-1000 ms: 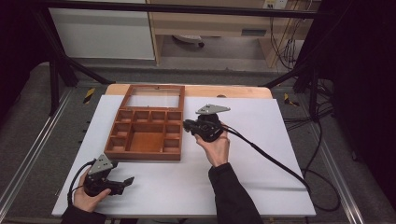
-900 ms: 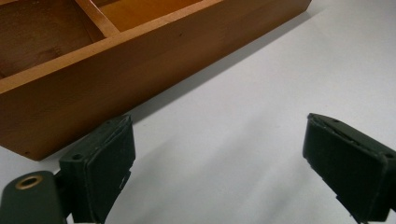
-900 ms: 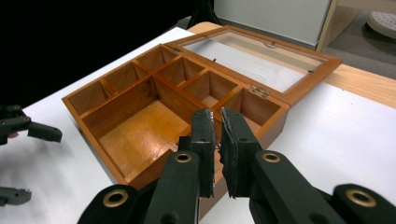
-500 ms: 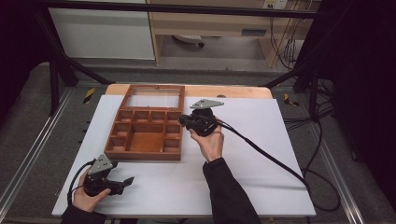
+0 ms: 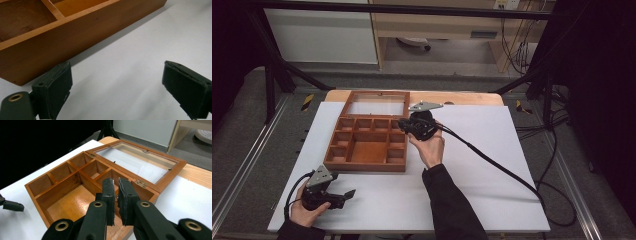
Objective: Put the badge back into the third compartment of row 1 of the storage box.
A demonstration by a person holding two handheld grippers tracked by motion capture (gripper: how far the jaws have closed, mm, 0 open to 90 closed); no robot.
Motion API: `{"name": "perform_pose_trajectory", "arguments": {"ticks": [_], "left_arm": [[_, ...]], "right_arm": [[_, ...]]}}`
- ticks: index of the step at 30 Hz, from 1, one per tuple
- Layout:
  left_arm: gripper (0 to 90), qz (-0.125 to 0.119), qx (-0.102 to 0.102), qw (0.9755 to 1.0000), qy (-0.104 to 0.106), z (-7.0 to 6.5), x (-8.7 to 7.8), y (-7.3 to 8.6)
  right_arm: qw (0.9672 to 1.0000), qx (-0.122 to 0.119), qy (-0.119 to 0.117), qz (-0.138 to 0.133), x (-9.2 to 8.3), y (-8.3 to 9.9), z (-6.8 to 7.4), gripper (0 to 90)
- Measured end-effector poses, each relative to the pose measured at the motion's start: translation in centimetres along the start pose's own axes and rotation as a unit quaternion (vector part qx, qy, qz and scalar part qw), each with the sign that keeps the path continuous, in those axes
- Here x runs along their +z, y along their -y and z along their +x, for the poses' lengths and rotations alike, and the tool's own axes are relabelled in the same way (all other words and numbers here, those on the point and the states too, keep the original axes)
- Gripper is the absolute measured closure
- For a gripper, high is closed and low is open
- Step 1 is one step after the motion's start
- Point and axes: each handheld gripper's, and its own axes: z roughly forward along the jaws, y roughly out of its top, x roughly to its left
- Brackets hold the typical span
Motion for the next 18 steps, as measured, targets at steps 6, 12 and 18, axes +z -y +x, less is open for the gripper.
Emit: {"name": "perform_pose_trajectory", "arguments": {"ticks": [6, 12, 18], "left_arm": [[9.1, 0.0, 0.0, 1.0, 0.0, 0.0, 0.0, 0.0], [9.1, 0.0, 0.0, 1.0, 0.001, 0.0, 0.0, 0.0], [9.1, -0.001, -0.001, 1.0, 0.001, 0.0, 0.0, 0.0]], "right_arm": [[1.0, 0.001, 0.001, 0.003, 0.9, -0.3, 0.1, 83.9], [1.0, 0.0, 0.0, 0.004, 2.0, -0.5, 0.2, 83.9], [1.0, -0.002, 0.004, 0.009, 3.0, -0.7, 0.2, 83.9]]}}
